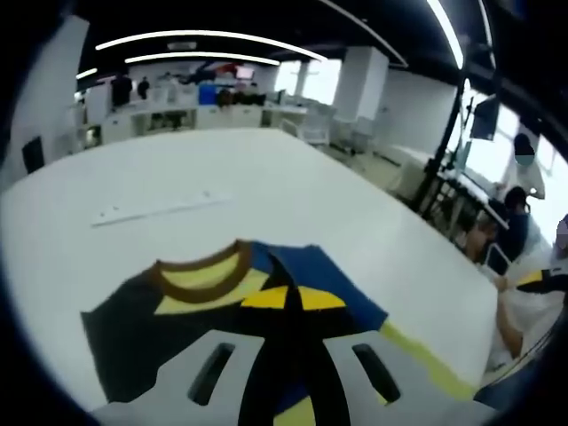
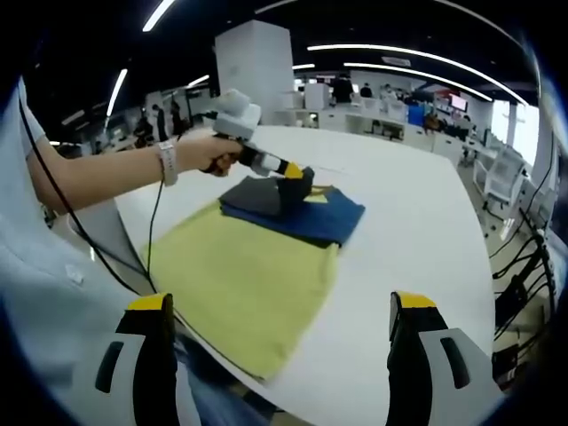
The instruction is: Fold the garment on the visible template until the final outline fits inside the template.
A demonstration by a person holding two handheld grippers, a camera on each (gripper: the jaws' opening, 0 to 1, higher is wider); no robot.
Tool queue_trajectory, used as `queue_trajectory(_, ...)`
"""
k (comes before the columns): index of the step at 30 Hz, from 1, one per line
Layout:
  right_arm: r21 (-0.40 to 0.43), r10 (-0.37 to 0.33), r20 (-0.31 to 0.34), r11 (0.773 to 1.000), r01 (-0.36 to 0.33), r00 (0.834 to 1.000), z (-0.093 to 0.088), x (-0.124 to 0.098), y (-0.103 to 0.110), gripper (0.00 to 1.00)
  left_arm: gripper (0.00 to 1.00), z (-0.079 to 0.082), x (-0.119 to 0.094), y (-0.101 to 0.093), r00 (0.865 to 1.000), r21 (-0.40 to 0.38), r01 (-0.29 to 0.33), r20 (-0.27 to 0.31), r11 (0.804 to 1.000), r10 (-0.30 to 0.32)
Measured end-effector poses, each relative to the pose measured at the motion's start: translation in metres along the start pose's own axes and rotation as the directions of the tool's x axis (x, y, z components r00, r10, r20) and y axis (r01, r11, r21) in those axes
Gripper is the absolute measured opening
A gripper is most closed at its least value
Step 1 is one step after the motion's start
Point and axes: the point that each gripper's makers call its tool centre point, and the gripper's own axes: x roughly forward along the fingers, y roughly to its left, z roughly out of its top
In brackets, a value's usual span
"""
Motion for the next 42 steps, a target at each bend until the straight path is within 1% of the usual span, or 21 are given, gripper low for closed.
queue_trajectory(16,-0.002,-0.011,-0.008,1.000,0.011,1.000,-0.001,-0.001,-0.006,1.00,0.00,-0.015,0.021,-0.009,0.999,-0.014,0.023,-0.043,1.000,-0.023)
queue_trajectory(30,-0.005,-0.019,-0.010,1.000,0.019,1.000,0.000,-0.001,-0.017,1.00,0.00,-0.027,0.039,-0.016,0.996,-0.034,0.037,-0.082,0.999,-0.040)
queue_trajectory(36,0.007,-0.028,-0.012,1.000,0.028,1.000,-0.002,-0.001,-0.021,1.00,0.00,-0.031,0.044,-0.021,0.993,-0.042,0.060,-0.096,0.997,-0.064)
queue_trajectory(38,0.012,-0.033,-0.013,0.999,0.033,0.999,-0.003,-0.002,-0.022,1.00,0.00,-0.031,0.047,-0.020,0.993,-0.039,0.057,-0.097,0.998,-0.061)
queue_trajectory(42,0.022,-0.038,-0.018,0.999,0.039,0.999,-0.006,-0.003,-0.022,1.00,0.00,-0.034,0.052,-0.025,0.992,-0.039,0.068,-0.105,0.997,-0.071)
